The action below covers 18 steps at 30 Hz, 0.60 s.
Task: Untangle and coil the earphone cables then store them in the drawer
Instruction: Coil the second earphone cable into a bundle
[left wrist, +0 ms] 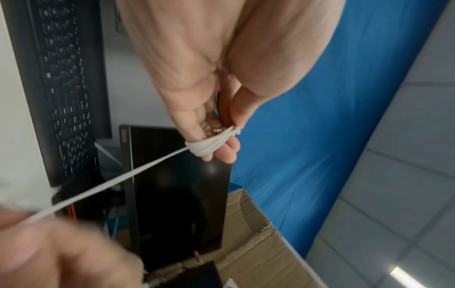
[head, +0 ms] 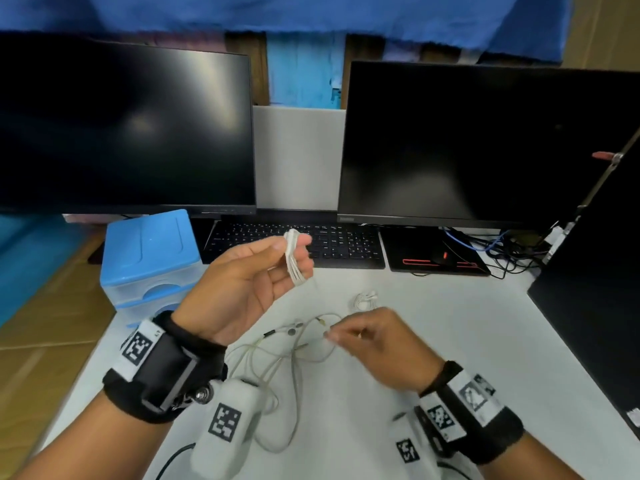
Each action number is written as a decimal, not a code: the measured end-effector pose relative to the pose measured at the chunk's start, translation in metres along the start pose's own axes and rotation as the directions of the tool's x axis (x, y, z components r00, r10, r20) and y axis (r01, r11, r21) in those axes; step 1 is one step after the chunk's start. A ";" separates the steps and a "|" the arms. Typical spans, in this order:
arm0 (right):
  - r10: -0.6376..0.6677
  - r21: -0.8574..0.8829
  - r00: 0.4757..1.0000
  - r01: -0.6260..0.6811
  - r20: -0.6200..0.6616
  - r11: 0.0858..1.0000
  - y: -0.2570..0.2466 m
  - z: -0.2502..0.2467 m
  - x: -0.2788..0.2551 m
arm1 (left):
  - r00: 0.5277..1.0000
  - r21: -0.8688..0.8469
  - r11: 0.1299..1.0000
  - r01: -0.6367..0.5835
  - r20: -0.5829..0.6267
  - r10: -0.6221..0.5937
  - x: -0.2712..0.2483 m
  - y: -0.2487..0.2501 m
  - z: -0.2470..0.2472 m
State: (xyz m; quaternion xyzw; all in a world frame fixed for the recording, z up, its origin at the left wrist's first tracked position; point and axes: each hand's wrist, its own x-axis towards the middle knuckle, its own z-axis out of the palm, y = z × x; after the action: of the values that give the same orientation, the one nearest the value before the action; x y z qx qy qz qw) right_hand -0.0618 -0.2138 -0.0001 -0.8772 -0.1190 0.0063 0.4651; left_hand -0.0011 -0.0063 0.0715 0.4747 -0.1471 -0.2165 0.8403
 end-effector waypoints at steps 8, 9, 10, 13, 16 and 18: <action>-0.246 -0.197 0.953 0.279 0.176 0.940 -0.071 0.005 -0.031 | 0.982 0.313 0.946 -0.088 -0.134 0.136 0.001 -0.034 0.006; -0.252 -0.157 0.956 0.275 0.150 0.949 -0.076 -0.002 -0.033 | 0.977 0.459 0.881 -0.118 -0.103 0.185 0.000 -0.038 0.007; -0.261 -0.130 0.960 0.273 0.103 0.953 -0.080 -0.011 -0.035 | 0.976 0.580 0.801 -0.146 -0.046 0.211 -0.002 -0.041 0.007; -0.299 -0.119 0.950 0.288 -0.090 0.950 -0.077 -0.035 -0.030 | 0.983 0.737 0.651 -0.180 0.151 0.101 -0.010 -0.042 0.012; -0.280 -0.058 0.937 0.274 -0.210 0.960 -0.062 -0.047 -0.022 | 0.974 0.657 0.742 -0.129 0.225 -0.030 -0.015 -0.042 0.017; -0.245 -0.006 0.930 0.253 -0.274 0.967 -0.053 -0.047 -0.017 | 0.963 0.548 0.834 -0.065 0.254 -0.092 -0.017 -0.039 0.019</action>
State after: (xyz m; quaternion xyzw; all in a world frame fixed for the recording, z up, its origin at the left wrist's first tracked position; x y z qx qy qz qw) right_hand -0.0831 -0.2277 0.0682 -0.8406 -0.1639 -0.1716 0.4869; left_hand -0.0325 -0.0292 0.0468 0.6637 -0.3130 -0.2332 0.6381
